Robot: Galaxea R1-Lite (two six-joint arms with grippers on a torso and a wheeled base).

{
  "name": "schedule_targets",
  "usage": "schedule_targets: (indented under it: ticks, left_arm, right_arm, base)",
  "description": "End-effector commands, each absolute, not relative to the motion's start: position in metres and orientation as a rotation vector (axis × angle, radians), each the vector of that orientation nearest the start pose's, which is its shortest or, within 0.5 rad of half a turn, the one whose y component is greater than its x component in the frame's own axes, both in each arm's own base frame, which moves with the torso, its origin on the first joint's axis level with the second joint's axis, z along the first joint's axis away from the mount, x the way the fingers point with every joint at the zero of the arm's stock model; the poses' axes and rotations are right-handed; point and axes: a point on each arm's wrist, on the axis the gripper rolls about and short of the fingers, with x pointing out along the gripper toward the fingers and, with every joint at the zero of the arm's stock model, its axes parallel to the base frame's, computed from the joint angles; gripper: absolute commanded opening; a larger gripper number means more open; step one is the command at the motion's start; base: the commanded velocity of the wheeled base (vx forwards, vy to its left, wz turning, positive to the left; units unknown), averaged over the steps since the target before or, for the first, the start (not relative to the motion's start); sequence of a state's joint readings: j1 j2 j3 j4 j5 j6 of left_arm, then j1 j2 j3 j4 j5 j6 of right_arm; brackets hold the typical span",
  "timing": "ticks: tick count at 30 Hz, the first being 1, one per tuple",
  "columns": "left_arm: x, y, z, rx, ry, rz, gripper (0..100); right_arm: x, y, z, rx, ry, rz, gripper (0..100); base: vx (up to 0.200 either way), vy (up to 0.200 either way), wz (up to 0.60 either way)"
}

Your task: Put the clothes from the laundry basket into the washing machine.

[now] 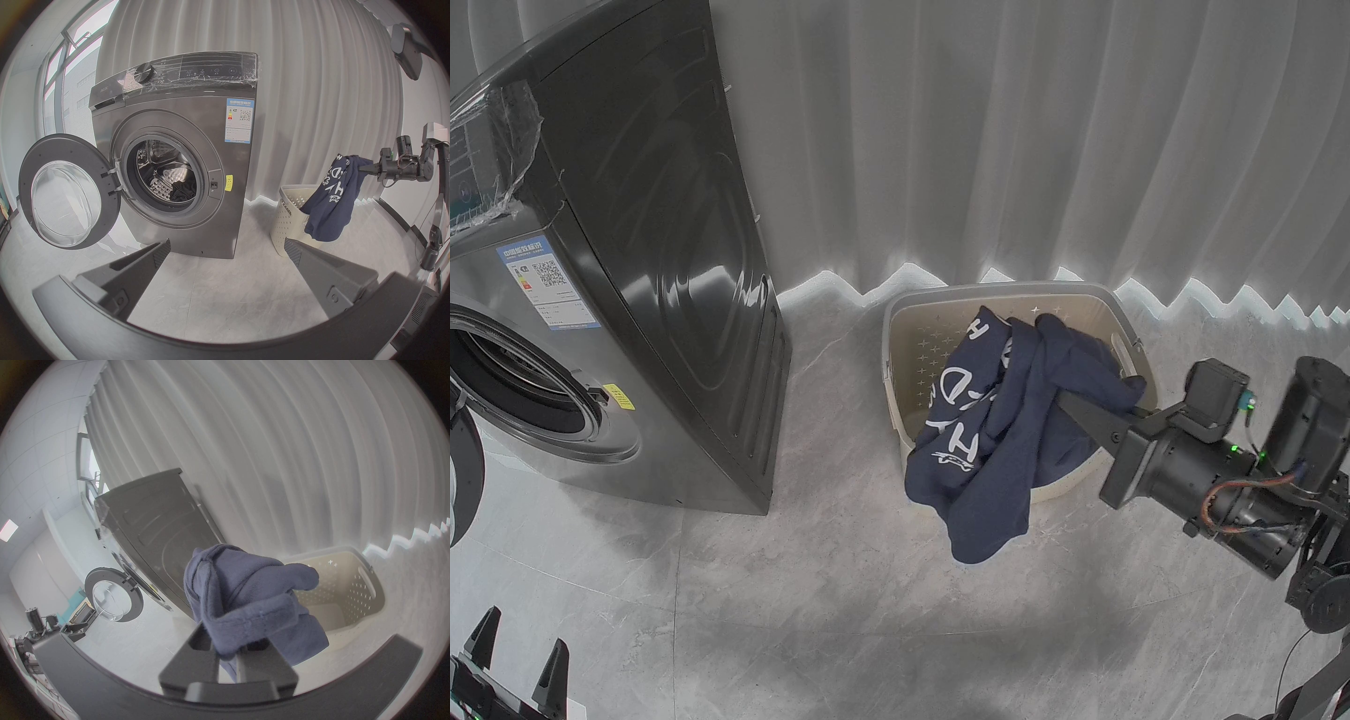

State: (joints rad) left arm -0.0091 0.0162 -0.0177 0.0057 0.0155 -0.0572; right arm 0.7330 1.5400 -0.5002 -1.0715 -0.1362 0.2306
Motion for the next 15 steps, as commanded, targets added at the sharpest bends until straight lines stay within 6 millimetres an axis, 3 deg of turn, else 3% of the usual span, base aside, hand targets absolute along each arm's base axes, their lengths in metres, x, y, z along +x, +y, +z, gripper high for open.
schedule_targets:
  ticks: [1,7,13,15]
  left_arm:
    - [-0.0227,0.0006,0.0753,-0.058,0.007,0.006,100]
    - [-0.0227,0.0006,0.0752,-0.058,0.009,0.006,100]
    - [-0.0227,0.0006,0.0753,-0.057,0.007,0.008,100]
    - [-0.0227,0.0006,0.0752,-0.058,0.009,0.006,100]
  right_arm:
    - [0.1659,0.1443,0.2039,0.246,-0.029,0.610,0]
    - [0.1618,0.1402,0.2057,0.251,-0.038,0.611,0]
    - [0.1614,0.1401,0.2035,0.248,-0.030,0.620,0]
    - [0.1617,0.1400,0.2028,0.248,-0.027,0.620,0]
  base:
    - [-0.200,0.000,0.00]
    - [-0.200,0.000,0.00]
    - [0.000,0.000,0.00]
    - [0.000,0.200,0.00]
